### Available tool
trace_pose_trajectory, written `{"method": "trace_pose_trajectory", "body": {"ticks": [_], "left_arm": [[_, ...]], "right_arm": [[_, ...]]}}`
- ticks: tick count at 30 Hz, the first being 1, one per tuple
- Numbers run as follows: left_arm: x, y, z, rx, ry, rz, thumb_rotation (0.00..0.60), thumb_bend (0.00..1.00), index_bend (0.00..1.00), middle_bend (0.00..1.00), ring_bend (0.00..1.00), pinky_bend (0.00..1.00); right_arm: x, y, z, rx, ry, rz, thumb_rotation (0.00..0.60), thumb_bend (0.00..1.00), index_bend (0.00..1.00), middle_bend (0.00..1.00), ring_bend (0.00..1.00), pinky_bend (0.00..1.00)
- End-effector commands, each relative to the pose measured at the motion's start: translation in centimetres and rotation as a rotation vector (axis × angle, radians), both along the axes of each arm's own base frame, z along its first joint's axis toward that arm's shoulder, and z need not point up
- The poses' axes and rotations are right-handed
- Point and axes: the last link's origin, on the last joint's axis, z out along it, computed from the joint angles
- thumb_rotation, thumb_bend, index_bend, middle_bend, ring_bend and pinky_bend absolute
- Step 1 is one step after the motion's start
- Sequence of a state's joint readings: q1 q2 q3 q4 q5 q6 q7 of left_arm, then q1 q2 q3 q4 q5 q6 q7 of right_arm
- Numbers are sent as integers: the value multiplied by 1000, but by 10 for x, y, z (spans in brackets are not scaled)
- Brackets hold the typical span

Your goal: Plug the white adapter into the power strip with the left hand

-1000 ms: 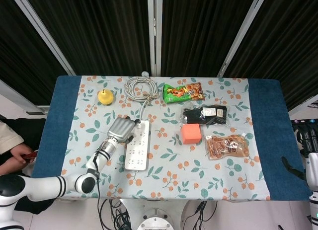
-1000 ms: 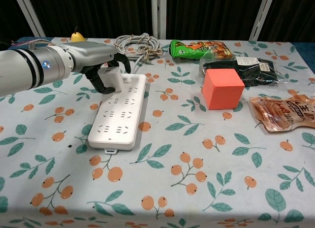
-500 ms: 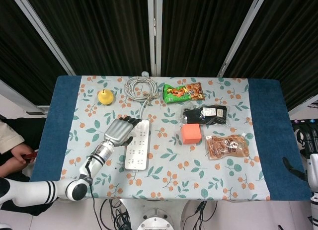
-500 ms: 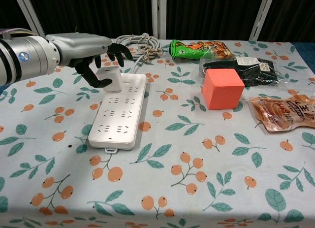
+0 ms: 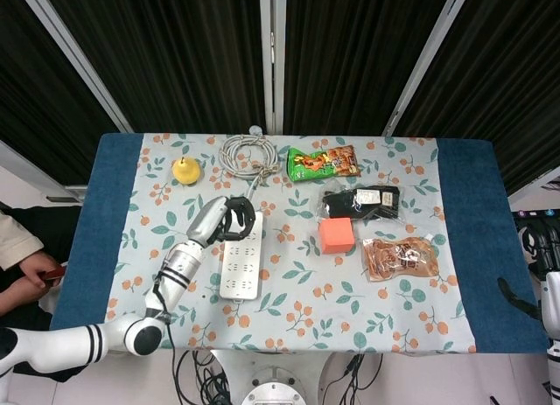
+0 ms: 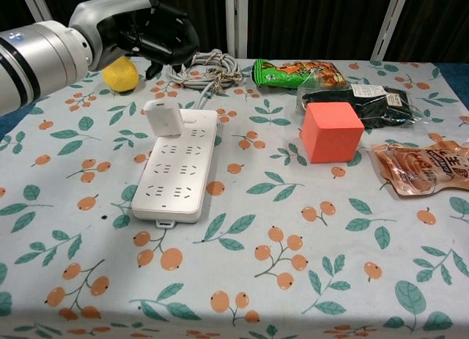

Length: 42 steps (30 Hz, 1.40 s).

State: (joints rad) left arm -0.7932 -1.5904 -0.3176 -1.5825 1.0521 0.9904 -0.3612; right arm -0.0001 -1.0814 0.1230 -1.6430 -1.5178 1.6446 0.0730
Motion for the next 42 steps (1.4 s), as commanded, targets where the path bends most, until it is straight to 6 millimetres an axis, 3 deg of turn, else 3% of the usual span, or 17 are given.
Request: {"method": "trace_pose_trajectory", "body": {"ticks": [1, 7, 18, 42], "left_arm": [[4, 5, -7, -155, -315, 142, 600, 447, 699, 746, 696, 835], [-4, 9, -16, -246, -424, 206, 600, 455, 766, 825, 773, 876], [-13, 14, -27, -331, -590, 305, 600, 455, 804, 873, 819, 912], [-20, 12, -47, -366, -607, 332, 600, 455, 804, 872, 816, 910]], "right_arm": [[0, 0, 0, -1, 0, 0, 600, 164, 0, 0, 0, 0], [-1, 0, 0, -2, 0, -3, 600, 164, 0, 0, 0, 0], [0, -2, 0, -2, -1, -3, 600, 164, 0, 0, 0, 0], [-1, -1, 0, -5, 0, -13, 600, 163, 0, 0, 0, 0]]}}
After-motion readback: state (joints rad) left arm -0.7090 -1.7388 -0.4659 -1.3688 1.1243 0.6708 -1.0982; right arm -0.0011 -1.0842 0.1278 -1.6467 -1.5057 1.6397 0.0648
